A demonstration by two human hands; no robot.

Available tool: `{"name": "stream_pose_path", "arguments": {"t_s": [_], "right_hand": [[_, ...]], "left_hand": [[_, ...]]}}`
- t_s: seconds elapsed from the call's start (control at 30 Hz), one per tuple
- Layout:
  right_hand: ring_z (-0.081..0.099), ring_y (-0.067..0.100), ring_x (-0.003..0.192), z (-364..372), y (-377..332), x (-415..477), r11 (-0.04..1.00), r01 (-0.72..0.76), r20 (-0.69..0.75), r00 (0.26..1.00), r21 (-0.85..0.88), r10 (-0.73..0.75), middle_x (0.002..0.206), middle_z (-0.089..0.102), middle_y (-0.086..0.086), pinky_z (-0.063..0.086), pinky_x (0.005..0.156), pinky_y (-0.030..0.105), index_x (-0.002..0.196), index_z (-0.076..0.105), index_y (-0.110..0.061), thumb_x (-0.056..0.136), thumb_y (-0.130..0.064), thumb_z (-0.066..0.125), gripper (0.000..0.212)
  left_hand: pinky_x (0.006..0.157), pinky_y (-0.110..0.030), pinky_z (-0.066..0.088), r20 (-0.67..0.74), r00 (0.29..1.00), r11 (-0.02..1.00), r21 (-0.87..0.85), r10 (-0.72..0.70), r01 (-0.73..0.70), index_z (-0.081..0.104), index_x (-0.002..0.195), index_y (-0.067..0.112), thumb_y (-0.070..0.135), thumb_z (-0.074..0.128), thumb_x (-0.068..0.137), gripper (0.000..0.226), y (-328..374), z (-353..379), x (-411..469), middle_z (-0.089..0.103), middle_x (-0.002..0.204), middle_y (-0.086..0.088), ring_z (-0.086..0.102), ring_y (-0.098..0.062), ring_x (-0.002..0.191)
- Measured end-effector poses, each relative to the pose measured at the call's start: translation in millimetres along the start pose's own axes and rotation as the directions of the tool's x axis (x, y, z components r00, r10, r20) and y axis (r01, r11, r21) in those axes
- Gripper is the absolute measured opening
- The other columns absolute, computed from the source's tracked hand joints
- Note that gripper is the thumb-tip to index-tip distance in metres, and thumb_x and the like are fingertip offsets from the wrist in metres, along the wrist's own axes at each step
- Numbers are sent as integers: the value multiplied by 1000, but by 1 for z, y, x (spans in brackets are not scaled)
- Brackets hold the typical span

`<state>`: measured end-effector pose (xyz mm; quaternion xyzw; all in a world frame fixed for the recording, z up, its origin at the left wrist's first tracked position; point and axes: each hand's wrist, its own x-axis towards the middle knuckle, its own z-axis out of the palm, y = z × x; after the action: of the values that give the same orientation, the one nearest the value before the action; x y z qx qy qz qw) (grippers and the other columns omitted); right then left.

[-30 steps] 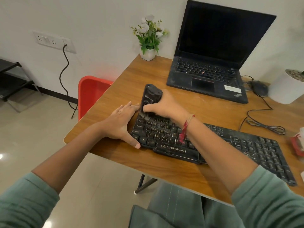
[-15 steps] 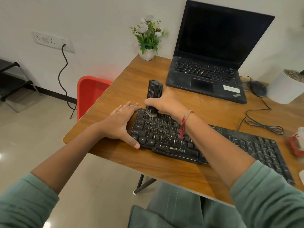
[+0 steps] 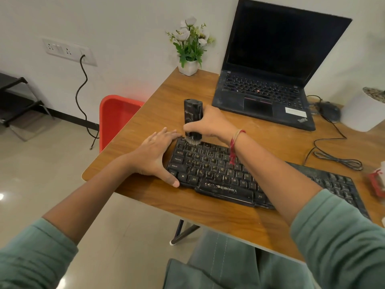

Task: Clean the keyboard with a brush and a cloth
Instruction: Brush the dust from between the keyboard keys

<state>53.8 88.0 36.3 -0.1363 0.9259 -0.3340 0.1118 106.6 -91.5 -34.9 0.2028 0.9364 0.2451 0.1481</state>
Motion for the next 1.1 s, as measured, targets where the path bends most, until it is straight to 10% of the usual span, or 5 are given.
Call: {"name": "stream_pose_path", "arguments": {"t_s": [0.37,0.73,0.87,1.1], "right_hand": [[50,10,68,-8,3,3,968,46,18,999,-248,-43,74,50,-8,40,51,21,71,42,-25,71,-26,74,31],[65,18,80,21,-2,-2,987,16,102,994,158,-33,85,67,2,55,66,28,93,61,-15,70,-24,77,30],[49,6,59,12,-2,-2,998,64,-97,993,-21,-66,65,53,-7,35,48,17,66,49,-21,71,-29,75,27],[56,9,60,10,-1,-9,997,43,8,999,70,-44,66,59,-4,44,48,18,73,54,-18,73,-22,75,22]], "left_hand": [[111,-29,-12,7,1000,1000,1,16,-16,6,152,30,101,49,25,152,-2,0,0,2,162,4,-9,-10,147],[121,-53,7,-80,992,996,9,93,-92,9,152,29,93,62,38,141,-11,5,7,12,160,6,5,-21,149],[118,-38,-8,-26,999,999,19,43,-43,7,153,25,99,52,32,149,-7,4,2,5,162,4,-9,-15,148],[120,-42,-7,-35,997,998,19,64,-64,5,153,27,97,56,32,149,-12,6,6,4,162,6,-7,-16,149]]}}
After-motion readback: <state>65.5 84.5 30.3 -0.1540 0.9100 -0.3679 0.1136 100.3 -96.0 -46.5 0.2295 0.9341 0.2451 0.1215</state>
